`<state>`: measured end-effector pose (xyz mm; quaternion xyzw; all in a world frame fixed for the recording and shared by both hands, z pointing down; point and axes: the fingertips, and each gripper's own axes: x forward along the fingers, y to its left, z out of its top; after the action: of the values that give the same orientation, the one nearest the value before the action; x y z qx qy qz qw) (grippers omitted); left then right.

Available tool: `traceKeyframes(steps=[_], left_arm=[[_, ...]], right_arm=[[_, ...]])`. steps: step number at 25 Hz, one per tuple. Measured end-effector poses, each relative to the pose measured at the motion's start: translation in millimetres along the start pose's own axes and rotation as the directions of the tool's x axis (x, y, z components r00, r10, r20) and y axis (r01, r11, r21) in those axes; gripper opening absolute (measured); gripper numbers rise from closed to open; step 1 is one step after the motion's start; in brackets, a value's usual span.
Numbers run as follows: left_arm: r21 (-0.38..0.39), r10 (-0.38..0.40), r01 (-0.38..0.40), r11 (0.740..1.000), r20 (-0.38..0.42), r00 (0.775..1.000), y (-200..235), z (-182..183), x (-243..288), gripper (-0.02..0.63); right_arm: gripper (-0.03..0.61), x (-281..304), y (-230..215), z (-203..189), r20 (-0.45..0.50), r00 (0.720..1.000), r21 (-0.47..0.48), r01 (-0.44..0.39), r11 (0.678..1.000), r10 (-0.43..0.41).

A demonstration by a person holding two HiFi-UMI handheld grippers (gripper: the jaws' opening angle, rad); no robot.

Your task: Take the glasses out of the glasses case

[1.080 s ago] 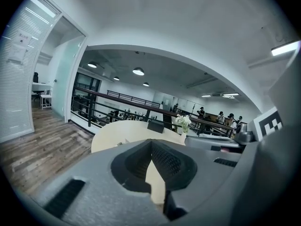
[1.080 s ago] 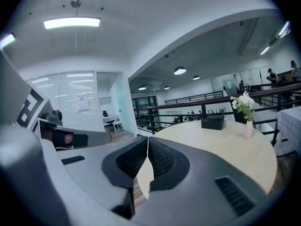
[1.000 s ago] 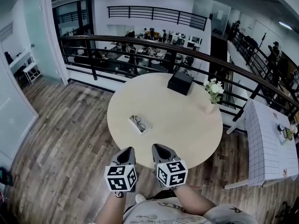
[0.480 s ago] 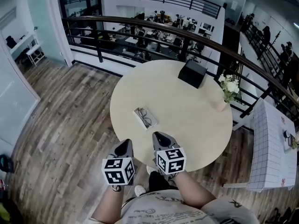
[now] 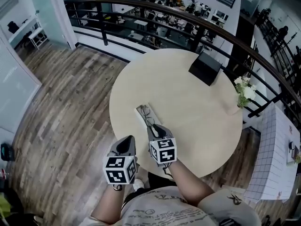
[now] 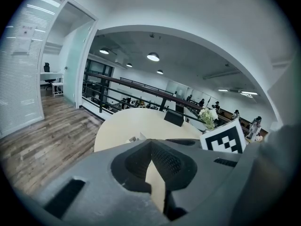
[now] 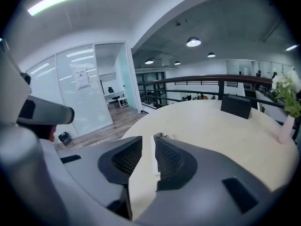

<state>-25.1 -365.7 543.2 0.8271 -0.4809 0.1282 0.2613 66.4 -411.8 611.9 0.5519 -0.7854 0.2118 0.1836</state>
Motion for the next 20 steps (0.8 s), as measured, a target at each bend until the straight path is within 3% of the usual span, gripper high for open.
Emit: traceKeyframes(steps=[5, 10, 20], left_arm=[[-0.036, 0.038, -0.039, 0.999, -0.025, 0.999, 21, -9, 17, 0.013], [-0.079, 0.097, -0.102, 0.992, -0.061, 0.993, 38, -24, 22, 0.012], [-0.113, 0.147, -0.158, 0.981, -0.100, 0.984, 60, -44, 32, 0.012]], right_arm=[[0.086, 55, -21, -18, -0.064, 0.996, -0.005, 0.063, 0.998, -0.064], [0.086, 89, -28, -27, -0.124, 0.989, -0.038, 0.075, 0.996, -0.079], [0.086, 144, -49, -47, -0.283, 0.944, -0.144, 0.133, 0.981, -0.170]])
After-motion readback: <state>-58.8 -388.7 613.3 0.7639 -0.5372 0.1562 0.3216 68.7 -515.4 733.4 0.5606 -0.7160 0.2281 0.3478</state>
